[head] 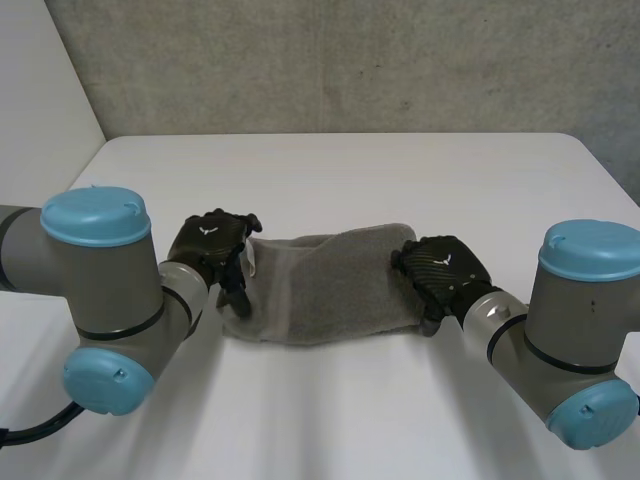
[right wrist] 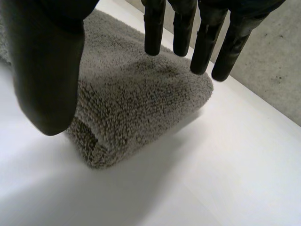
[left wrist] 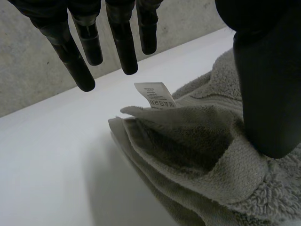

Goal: Fold the towel.

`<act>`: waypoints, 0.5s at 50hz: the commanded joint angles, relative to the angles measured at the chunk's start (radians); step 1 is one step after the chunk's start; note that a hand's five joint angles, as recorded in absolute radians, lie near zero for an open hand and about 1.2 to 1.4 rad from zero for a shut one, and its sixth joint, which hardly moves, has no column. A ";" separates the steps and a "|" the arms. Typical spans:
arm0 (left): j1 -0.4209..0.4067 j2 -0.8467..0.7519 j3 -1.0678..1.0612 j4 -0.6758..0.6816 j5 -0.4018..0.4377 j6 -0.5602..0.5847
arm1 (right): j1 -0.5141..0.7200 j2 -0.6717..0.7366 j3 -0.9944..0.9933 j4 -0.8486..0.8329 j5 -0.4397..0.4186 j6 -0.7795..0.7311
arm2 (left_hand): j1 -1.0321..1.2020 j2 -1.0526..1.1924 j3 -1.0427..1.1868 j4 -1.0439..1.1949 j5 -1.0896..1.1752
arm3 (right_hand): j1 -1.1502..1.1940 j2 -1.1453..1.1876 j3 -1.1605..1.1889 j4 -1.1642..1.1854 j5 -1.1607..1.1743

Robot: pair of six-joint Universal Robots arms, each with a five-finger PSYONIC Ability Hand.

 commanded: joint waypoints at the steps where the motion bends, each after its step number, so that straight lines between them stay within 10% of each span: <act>1: 0.001 -0.023 0.007 0.000 -0.002 0.001 | -0.006 0.032 -0.001 -0.022 0.001 -0.001 | -0.138 -0.253 -0.079 -0.306 -0.194 | 0.220 0.219 0.220 0.218 0.204; 12: 0.002 -0.017 0.009 -0.006 -0.006 0.001 | -0.028 0.075 -0.014 -0.045 0.015 -0.001 | -0.135 -0.250 -0.076 -0.303 -0.191 | 1.026 1.025 1.027 1.024 1.010; 25: -0.001 0.046 0.018 -0.026 -0.006 -0.010 | -0.103 -0.119 0.012 0.040 0.044 -0.188 | -0.158 -0.274 -0.099 -0.326 -0.214 | 1.027 1.026 1.027 1.025 1.011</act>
